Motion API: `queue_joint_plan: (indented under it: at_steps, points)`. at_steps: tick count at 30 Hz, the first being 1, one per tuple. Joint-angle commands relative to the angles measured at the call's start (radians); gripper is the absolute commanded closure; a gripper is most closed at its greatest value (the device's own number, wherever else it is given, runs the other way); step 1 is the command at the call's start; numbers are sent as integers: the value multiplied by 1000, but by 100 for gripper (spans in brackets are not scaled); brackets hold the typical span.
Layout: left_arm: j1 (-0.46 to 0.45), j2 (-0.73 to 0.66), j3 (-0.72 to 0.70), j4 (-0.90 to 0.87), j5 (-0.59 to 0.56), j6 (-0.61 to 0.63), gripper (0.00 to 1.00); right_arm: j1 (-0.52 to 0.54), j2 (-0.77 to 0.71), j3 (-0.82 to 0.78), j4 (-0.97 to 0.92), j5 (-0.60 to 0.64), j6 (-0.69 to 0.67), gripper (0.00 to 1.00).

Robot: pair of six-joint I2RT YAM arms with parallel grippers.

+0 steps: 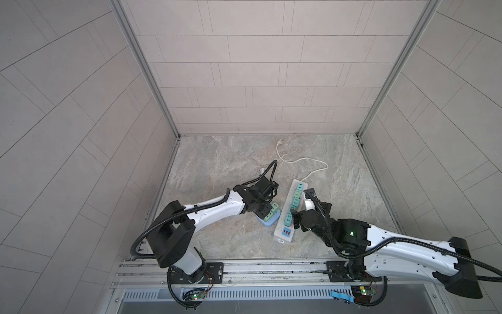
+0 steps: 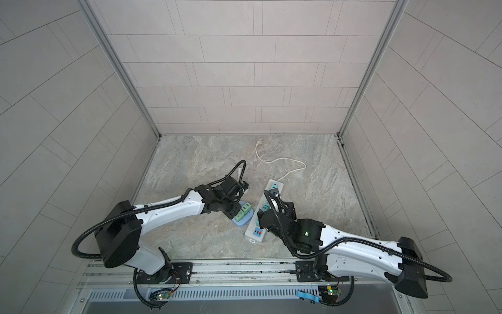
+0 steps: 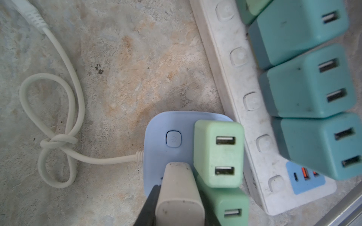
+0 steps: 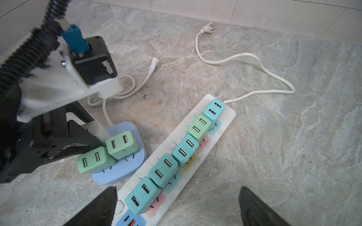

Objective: Insert plugs into power strip
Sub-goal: Insert the plug into the socket.

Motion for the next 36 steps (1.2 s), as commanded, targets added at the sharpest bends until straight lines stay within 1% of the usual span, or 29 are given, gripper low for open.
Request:
queue_joint_plan:
  at_steps: [1, 3, 4, 5, 6, 7, 8, 10, 12, 20, 21, 23, 24, 25, 27, 29, 31, 33, 36]
  points:
    - [-10, 54, -23, -28, -69, 8, 100, -1, 2, 27, 6, 1, 10, 1]
    - [-10, 66, -12, -29, -71, 4, 100, -1, 6, 30, 5, -1, 10, 1]
    - [-9, 71, -1, -29, -69, -2, 90, -1, 8, 34, 5, -2, 10, 1]
    - [-10, 71, 9, -33, -69, -9, 76, -1, 9, 35, 6, -3, 10, 2]
    - [-9, 69, 24, -42, -66, -13, 65, -1, 10, 37, 5, -4, 11, 1]
    - [-10, 63, 41, -49, -58, -13, 58, 0, 12, 38, 3, -6, 11, 1]
    - [-10, 52, 50, -52, -48, -13, 54, 0, 13, 39, 2, -7, 13, 1]
    - [-9, 20, 68, -53, -44, -15, 40, 0, 14, 44, -4, -12, 14, 2]
    - [-6, -12, 82, -58, -48, -15, 35, 0, 11, 46, -10, -12, 16, 1]
    - [-4, -108, 151, -108, -122, -33, 34, 0, 9, 33, 9, -11, 22, 1]
    - [-4, -125, 152, -111, -133, -44, 35, -1, 11, 33, 14, -10, 22, 1]
    - [-2, -160, 140, -112, -151, -65, 44, 0, 18, 29, 28, -16, 16, 1]
    - [-3, -183, 123, -109, -158, -77, 51, 0, 26, 30, 36, -23, 14, 2]
    - [-1, -208, 97, -101, -163, -91, 59, 2, 38, 31, 44, -29, 15, 3]
    - [0, -256, 32, -77, -169, -113, 67, 8, 69, 31, 72, -40, 16, 5]
    - [0, -305, -45, -31, -182, -138, 68, 15, 113, 41, 97, -74, -8, 11]
    - [-1, -350, -129, 43, -181, -150, 68, 27, 164, 56, 118, -82, -10, 12]
    - [0, -375, -171, 72, -188, -156, 68, 32, 205, 67, 139, -92, -10, 12]
    - [1, -378, -190, 92, -190, -156, 68, 35, 244, 69, 193, -122, -10, 13]
